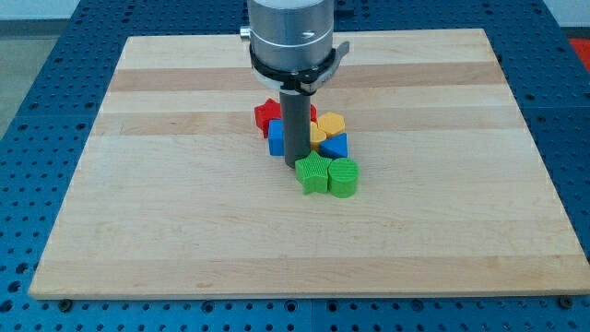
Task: Place the blue cube above the blue triangle
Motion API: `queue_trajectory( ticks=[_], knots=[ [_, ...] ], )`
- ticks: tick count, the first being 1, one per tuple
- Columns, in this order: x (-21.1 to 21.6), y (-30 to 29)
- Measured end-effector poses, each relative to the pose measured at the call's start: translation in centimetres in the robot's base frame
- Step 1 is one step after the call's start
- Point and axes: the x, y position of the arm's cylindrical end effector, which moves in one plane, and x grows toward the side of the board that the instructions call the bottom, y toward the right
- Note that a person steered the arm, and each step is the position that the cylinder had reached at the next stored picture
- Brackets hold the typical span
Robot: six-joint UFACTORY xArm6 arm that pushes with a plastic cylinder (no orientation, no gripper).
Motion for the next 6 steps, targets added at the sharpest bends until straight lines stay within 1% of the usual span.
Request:
queue_trajectory(
  ticks=[3,4,5,6],
  knots=[
    [-0.5,-7.7],
    [-2.4,-8.2],
    [-2.8,-7.1],
    [-2.8,-4.4]
  ],
)
